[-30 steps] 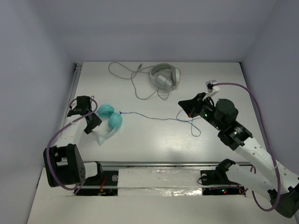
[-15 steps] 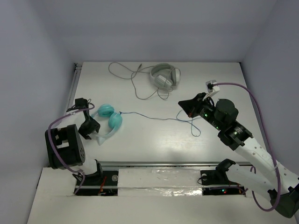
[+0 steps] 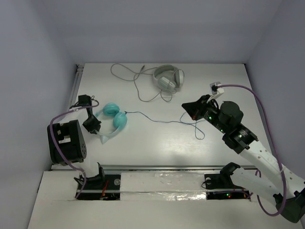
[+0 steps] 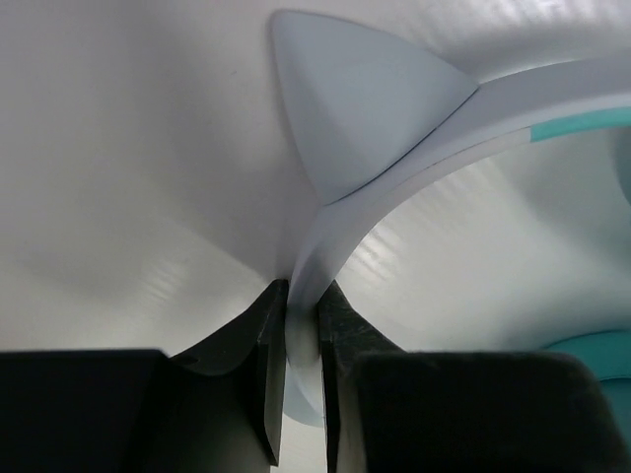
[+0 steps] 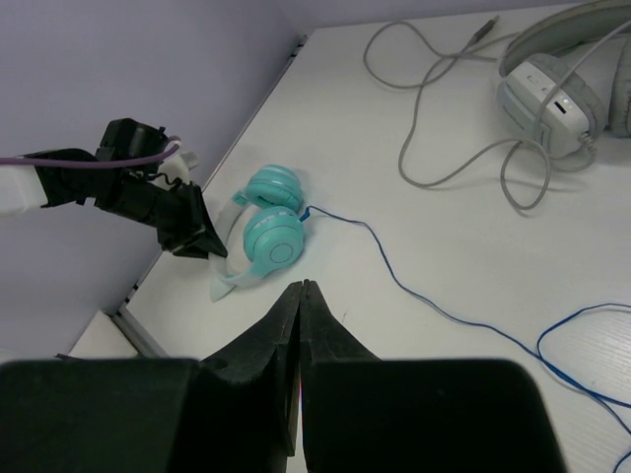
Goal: Wrap the headphones
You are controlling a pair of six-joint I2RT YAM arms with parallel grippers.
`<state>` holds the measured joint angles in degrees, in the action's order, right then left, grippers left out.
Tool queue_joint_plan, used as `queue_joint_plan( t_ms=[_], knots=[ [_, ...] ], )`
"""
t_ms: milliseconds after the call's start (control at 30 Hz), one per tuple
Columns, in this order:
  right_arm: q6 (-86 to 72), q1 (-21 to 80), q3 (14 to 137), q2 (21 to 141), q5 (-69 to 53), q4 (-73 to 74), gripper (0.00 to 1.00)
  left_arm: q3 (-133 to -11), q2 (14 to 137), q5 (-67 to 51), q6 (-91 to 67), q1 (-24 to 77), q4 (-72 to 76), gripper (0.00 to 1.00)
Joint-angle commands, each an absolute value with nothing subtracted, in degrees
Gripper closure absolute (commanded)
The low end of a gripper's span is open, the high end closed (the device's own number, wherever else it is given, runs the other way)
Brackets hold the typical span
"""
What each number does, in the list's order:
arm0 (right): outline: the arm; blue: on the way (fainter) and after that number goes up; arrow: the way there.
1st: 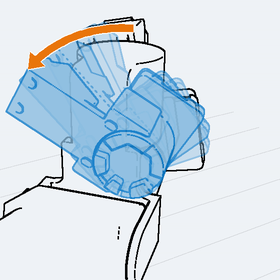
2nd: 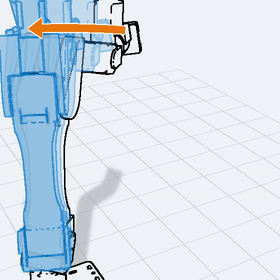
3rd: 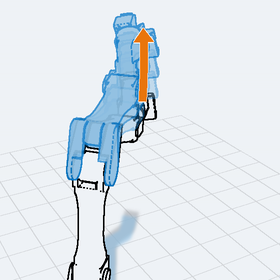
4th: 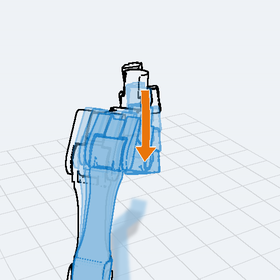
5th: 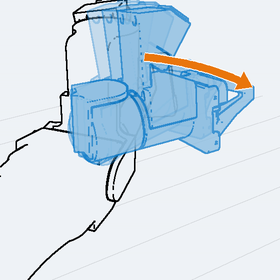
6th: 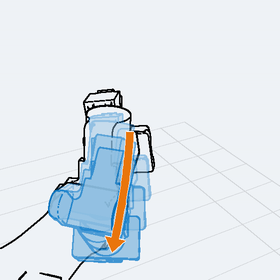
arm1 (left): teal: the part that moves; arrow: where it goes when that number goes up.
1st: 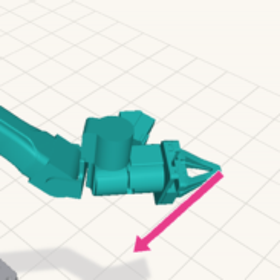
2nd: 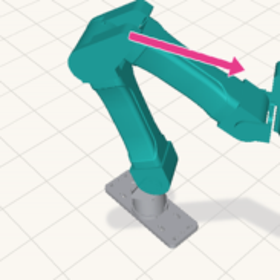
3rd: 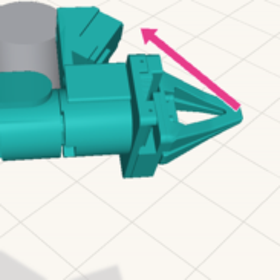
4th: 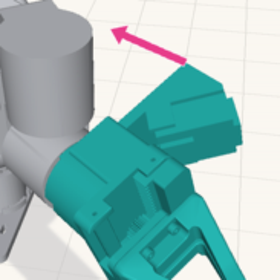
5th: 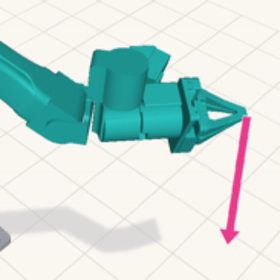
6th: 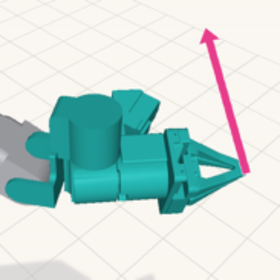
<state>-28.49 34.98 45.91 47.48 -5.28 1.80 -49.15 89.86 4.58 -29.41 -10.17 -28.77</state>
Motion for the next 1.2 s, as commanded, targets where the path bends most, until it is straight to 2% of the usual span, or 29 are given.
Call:
queue_joint_plan(
  t_ms=[0, 67, 133, 167, 267, 300, 333, 467, 667, 767, 800, 867, 900, 967, 1000, 1100, 1167],
  knots=[
    [-28.39, 35.42, 44.83, 46.58, -4.48, -0.97, 0.96, -48.33, 96.41, 2.9, -27.69, -7.74, -19.78, 1.0],
    [-28.3, 35.42, 44.82, 47.02, -3.96, -0.97, 0.96, -49.48, 96.85, 4.65, -26.46, -7.04, -19.69, 1.0],
    [-28.21, 35.42, 44.74, 47.11, -3.08, -1.14, 0.96, -49.83, 97.56, 3.96, -25.76, -6.34, -19.42, 0.88],
    [-28.13, 35.42, 44.74, 47.37, -2.9, -1.23, 0.96, -49.83, 97.73, 3.61, -25.58, -6.33, -19.25, 0.77],
    [-28.04, 35.42, 44.47, 47.72, -2.02, -1.49, 0.96, -49.75, 98.61, 1.59, -25.14, -5.8, -18.2, 0.66],
    [-28.04, 35.42, 44.47, 47.9, -1.76, -1.58, 0.97, -49.83, 99.14, 1.15, -24.96, -5.28, -18.11, 0.66],
    [-28.04, 35.42, 44.12, 47.99, -1.5, -2.1, 0.97, -49.92, 99.31, 0.62, -24.87, -5.27, -18.11, 0.68],
    [-27.77, 35.42, 43.86, 49.04, -1.06, -2.63, 0.97, -50.62, 98.88, -2.46, -23.38, -4.57, -17.75, 1.0],
    [-27.16, 35.42, 43.5, 50.45, -1.58, -3.96, 0.95, -50.71, 86.42, -10.36, -21.71, -3.35, -15.73, 1.0],
    [-26.19, 35.42, 44.47, 52.11, -3.24, -3.25, 0.78, -52.98, 78.77, -14.67, -21.8, -2.56, -17.04, 1.0],
    [-26.1, 35.42, 44.73, 52.82, -3.95, -3.25, 0.65, -54.3, 75.79, -14.76, -21.62, -1.33, -18.01, 1.0],
    [-25.84, 35.42, 44.65, 54.13, -5.53, -4.21, 0.51, -58.0, 72.7, -16.34, -21.01, -0.62, -21.08, 1.0],
    [-25.67, 35.42, 44.47, 54.66, -5.62, -4.83, 0.4, -59.23, 71.73, -16.96, -21.01, -0.62, -22.05, 1.0],
    [-24.79, 35.42, 45.08, 56.5, -5.28, -5.19, 0.31, -61.87, 69.53, -20.2, -21.88, -0.62, -22.94, 1.0],
    [-24.44, 35.42, 45.52, 57.12, -4.93, -5.62, 0.23, -62.66, 68.04, -21.0, -22.32, -0.09, -23.29, 1.0],
    [-22.68, 35.42, 46.32, 59.93, -3.95, -9.9, 0.1, -65.91, 66.45, -24.43, -23.73, -0.09, -23.47, 1.0],
    [-19.88, 35.42, 46.06, 61.69, -7.54, -13.34, 0.09, -67.75, 66.1, -27.15, -24.34, 0.52, -23.03, 1.0]
  ],
)
